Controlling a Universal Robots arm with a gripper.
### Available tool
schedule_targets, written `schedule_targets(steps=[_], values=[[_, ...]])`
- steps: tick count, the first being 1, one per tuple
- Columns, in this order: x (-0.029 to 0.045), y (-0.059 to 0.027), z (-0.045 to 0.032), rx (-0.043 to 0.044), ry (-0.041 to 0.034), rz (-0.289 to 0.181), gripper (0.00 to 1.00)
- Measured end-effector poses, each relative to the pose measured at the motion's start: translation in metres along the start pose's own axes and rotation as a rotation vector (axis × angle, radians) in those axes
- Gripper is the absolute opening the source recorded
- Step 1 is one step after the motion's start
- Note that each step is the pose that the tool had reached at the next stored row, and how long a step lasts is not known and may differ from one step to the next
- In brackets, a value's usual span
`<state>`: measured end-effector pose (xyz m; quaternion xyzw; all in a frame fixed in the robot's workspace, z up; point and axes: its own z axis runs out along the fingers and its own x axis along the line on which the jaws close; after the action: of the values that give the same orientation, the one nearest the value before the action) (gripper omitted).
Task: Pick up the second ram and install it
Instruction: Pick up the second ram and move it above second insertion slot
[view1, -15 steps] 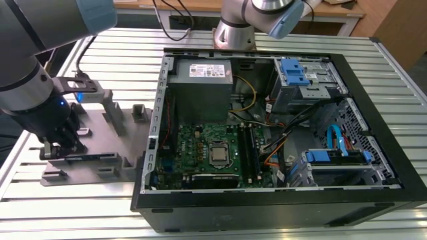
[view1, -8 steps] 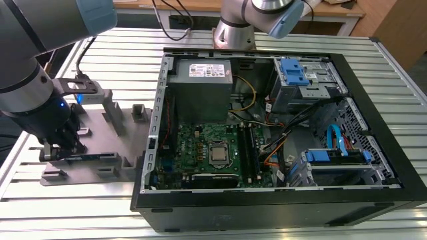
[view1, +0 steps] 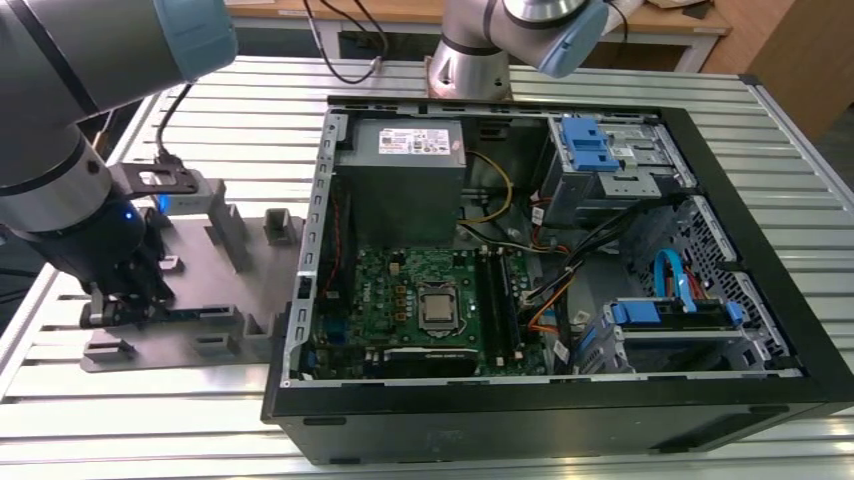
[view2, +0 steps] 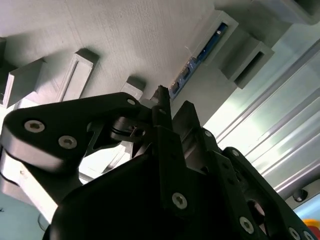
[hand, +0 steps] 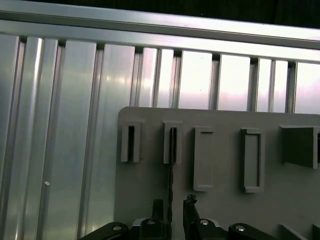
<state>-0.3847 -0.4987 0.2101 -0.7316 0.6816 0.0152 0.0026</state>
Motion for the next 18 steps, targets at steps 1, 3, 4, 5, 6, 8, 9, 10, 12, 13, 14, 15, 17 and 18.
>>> schedule_targets(steps=[1, 3, 4, 5, 6, 8, 9, 10, 12, 13, 14, 15, 17, 18], values=[[0.0000, 0.0000, 0.0018, 0.0001, -0.0007, 0.001, 0.27], [0.0001, -0.0001, 0.0055, 0.0004, -0.0031, 0.002, 0.27], [0.0002, -0.0001, 0.0074, 0.0005, -0.0041, 0.003, 0.27], [0.0002, -0.0001, 0.0092, 0.0005, -0.0042, 0.003, 0.27], [0.0003, -0.0002, 0.0110, 0.0005, -0.0043, 0.003, 0.27], [0.0005, -0.0002, 0.0142, 0.0006, -0.0044, 0.003, 0.27], [0.0005, -0.0002, 0.0148, 0.0005, -0.0043, 0.003, 0.27], [0.0005, -0.0002, 0.0148, 0.0003, -0.0043, 0.004, 0.27], [0.0005, -0.0002, 0.0148, 0.0003, -0.0042, 0.004, 0.27], [0.0005, -0.0002, 0.0148, 0.0003, -0.0042, 0.003, 0.27], [0.0005, -0.0002, 0.0149, 0.0004, -0.0043, 0.003, 0.27], [0.0005, -0.0002, 0.0149, 0.0004, -0.0043, 0.003, 0.27], [0.0005, -0.0003, 0.0149, 0.0004, -0.0043, 0.003, 0.27], [0.0005, -0.0003, 0.0149, 0.0005, -0.0043, 0.003, 0.26]])
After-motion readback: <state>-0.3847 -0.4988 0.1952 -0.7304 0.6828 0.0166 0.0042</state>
